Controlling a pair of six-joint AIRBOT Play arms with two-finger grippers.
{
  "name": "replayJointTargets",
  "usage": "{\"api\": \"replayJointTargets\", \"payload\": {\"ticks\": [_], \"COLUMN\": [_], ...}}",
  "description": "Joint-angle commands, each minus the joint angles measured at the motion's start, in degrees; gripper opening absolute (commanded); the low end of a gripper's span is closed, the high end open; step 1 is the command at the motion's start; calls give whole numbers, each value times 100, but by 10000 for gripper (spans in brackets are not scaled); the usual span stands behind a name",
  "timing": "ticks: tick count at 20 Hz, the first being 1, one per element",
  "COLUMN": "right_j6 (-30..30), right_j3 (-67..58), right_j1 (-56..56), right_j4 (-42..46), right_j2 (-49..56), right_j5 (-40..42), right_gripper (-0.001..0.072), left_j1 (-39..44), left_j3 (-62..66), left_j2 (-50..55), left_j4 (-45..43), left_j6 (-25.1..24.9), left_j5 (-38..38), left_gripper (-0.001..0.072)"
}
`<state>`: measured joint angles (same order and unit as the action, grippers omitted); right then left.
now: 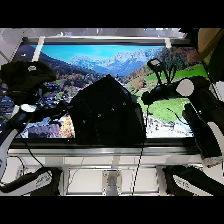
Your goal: Fold the clothes and pants, and hang the long-sleeved shirts on hangers.
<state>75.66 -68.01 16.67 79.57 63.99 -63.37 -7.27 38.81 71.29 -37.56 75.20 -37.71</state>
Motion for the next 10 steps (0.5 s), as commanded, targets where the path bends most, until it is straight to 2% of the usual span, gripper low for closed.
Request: {"api": "replayJointTargets", "payload": {"ticks": [1, 2, 3, 4, 5, 10], "right_j6": [17, 17, 20, 17, 20, 20], "right_j3": [-11, -11, -11, -11, -11, -11], "right_j1": [-20, -20, -20, -20, -20, -20], "right_j4": [-7, -4, -4, -7, -7, -11], "right_j2": [2, 7, 24, 48, 83, 334], "right_j5": [199, 201, 203, 203, 203, 452], "right_gripper": [407, 407, 407, 406, 406, 406], "left_j1": [297, 332, 337, 334, 334, 337], "left_j3": [313, 466, 647, 837, 1016, 1967], "left_j2": [542, 664, 793, 892, 938, 1064], "left_j4": [472, 466, 463, 468, 466, 466], "left_j6": [-107, -107, -116, -343, -527, -560], "left_j5": [542, 566, 570, 614, 678, 1012], "left_gripper": [476, 424, 151, 11, 14, 14]}}
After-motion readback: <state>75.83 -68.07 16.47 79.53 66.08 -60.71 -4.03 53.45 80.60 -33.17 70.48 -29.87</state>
